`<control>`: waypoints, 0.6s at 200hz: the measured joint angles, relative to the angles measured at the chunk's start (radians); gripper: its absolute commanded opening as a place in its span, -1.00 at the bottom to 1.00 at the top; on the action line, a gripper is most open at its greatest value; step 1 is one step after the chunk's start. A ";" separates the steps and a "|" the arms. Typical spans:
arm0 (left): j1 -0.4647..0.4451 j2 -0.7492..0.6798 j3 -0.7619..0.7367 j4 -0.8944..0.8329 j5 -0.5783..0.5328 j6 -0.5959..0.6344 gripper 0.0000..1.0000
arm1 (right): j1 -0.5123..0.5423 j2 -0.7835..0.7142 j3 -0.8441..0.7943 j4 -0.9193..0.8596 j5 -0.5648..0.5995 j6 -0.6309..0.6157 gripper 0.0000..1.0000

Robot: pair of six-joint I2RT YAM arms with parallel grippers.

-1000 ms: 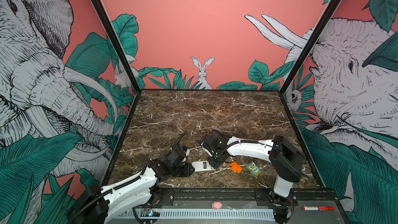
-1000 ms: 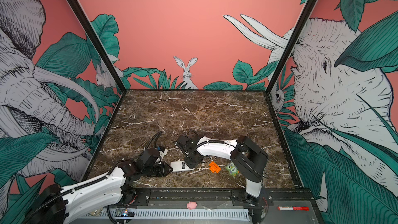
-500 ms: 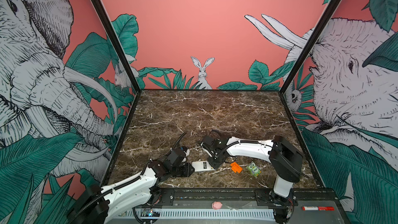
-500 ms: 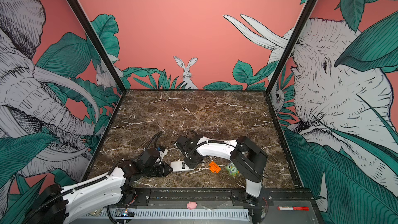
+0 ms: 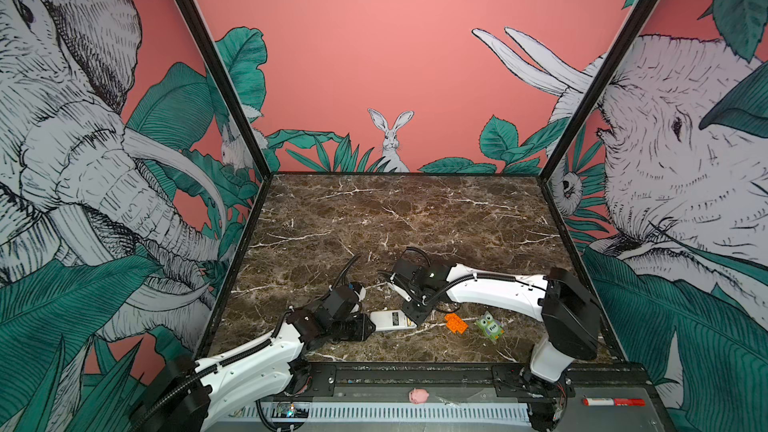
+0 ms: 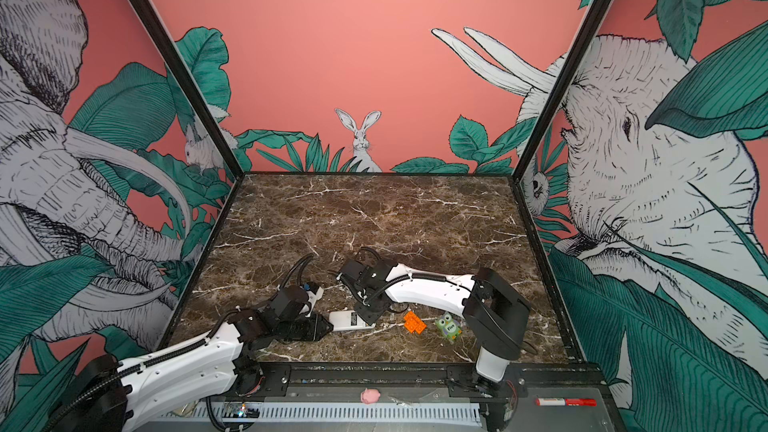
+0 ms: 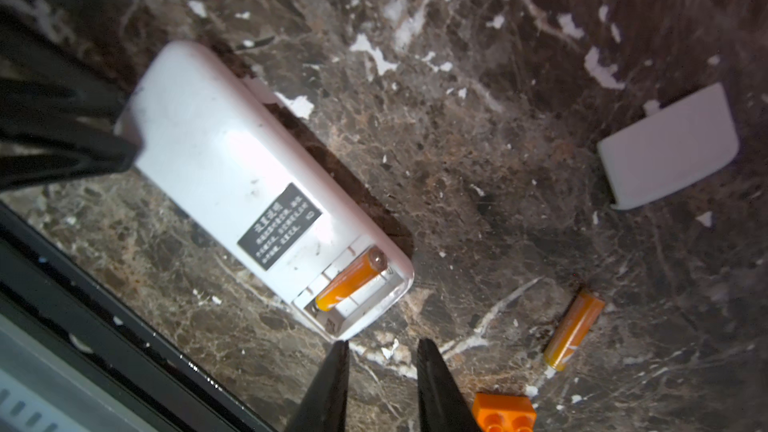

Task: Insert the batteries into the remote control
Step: 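Raise the right gripper away from the remote while the left gripper holds it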

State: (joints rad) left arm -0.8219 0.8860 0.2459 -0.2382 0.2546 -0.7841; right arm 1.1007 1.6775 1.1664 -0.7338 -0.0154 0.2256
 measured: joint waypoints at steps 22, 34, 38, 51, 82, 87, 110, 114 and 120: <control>0.000 0.002 0.000 0.003 0.002 0.005 -0.43 | 0.001 -0.093 -0.066 0.049 -0.018 -0.151 -0.26; 0.000 0.002 0.000 0.003 0.002 0.010 -0.43 | 0.001 -0.134 -0.093 0.072 -0.031 -0.230 -0.26; 0.000 0.002 0.000 0.003 0.002 0.010 -0.43 | 0.000 -0.144 -0.100 0.079 -0.037 -0.259 -0.26; 0.000 0.001 0.000 0.003 0.002 0.015 -0.43 | -0.006 -0.162 -0.116 0.108 -0.060 -0.342 -0.26; 0.000 0.002 0.000 0.002 0.002 0.019 -0.43 | -0.029 -0.163 -0.148 0.167 -0.121 -0.509 -0.27; 0.000 0.002 0.000 0.003 0.002 0.021 -0.43 | -0.032 -0.162 -0.151 0.174 -0.128 -0.531 -0.28; 0.000 0.004 0.002 0.002 0.003 0.024 -0.43 | -0.050 -0.148 -0.156 0.201 -0.154 -0.617 -0.29; 0.000 0.005 0.002 0.002 0.003 0.025 -0.43 | -0.052 -0.145 -0.156 0.206 -0.158 -0.629 -0.29; 0.000 0.006 0.002 0.002 0.003 0.026 -0.43 | -0.055 -0.141 -0.156 0.210 -0.161 -0.646 -0.29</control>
State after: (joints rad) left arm -0.8219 0.8917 0.2481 -0.2359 0.2581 -0.7582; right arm 1.0454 1.5368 1.0103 -0.5236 -0.1768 -0.4206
